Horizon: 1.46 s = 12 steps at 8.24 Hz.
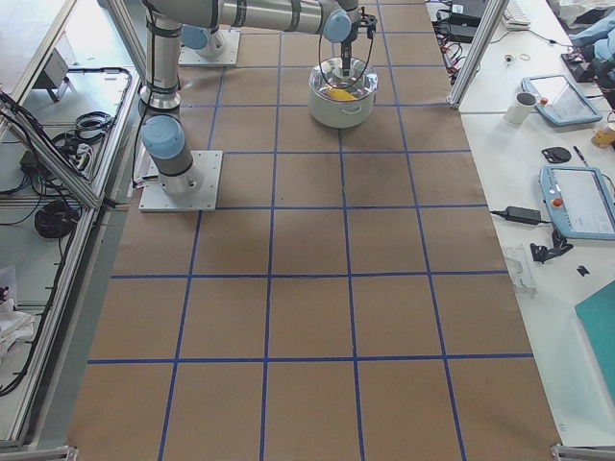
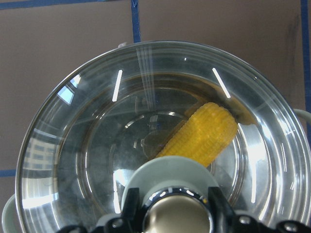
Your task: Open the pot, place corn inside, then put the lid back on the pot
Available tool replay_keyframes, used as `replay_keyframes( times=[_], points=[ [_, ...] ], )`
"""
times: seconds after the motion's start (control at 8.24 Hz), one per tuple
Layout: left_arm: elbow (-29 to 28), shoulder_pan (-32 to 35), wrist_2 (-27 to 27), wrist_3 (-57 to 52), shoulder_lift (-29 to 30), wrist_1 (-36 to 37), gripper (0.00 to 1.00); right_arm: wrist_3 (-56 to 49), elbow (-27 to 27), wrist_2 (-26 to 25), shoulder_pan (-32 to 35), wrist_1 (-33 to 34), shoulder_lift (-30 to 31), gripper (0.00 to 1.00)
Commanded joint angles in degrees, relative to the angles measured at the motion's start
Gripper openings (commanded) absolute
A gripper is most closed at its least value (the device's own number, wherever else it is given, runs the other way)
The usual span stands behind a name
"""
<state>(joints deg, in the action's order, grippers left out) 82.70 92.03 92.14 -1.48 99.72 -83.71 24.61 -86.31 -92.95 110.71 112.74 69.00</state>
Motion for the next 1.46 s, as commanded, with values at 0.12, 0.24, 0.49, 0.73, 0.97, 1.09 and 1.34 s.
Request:
replay_keyframes(
  times=[0.12, 0.24, 0.49, 0.73, 0.97, 1.09, 1.34],
  points=[
    [0.3, 0.0, 0.1, -0.1, -0.1, -0.2, 1.00, 0.3, 0.0, 0.4, 0.5, -0.2, 0.0, 0.25],
    [0.4, 0.0, 0.3, -0.1, 0.1, -0.2, 1.00, 0.3, 0.0, 0.5, 0.5, -0.5, 0.0, 0.25],
    [0.3, 0.0, 0.0, -0.1, 0.1, -0.2, 1.00, 0.1, -0.1, 0.2, 0.5, -0.5, -0.1, 0.25],
    [0.3, 0.1, 0.0, -0.1, 0.1, -0.2, 1.00, -0.2, -0.4, -0.4, 0.5, -0.2, -0.1, 0.25],
    [0.3, 0.1, 0.1, -0.1, 0.0, -0.2, 1.00, -0.2, -0.8, -0.7, 0.5, 0.0, -0.1, 0.25],
    [0.3, 0.1, 0.1, -0.1, -0.1, -0.2, 1.00, -0.2, -0.8, -0.7, 0.5, 0.1, -0.1, 0.25],
    [0.3, 0.1, 0.2, -0.1, -0.1, -0.2, 1.00, -0.1, -0.8, -0.7, 0.5, 1.2, -0.2, 0.25]
  ],
)
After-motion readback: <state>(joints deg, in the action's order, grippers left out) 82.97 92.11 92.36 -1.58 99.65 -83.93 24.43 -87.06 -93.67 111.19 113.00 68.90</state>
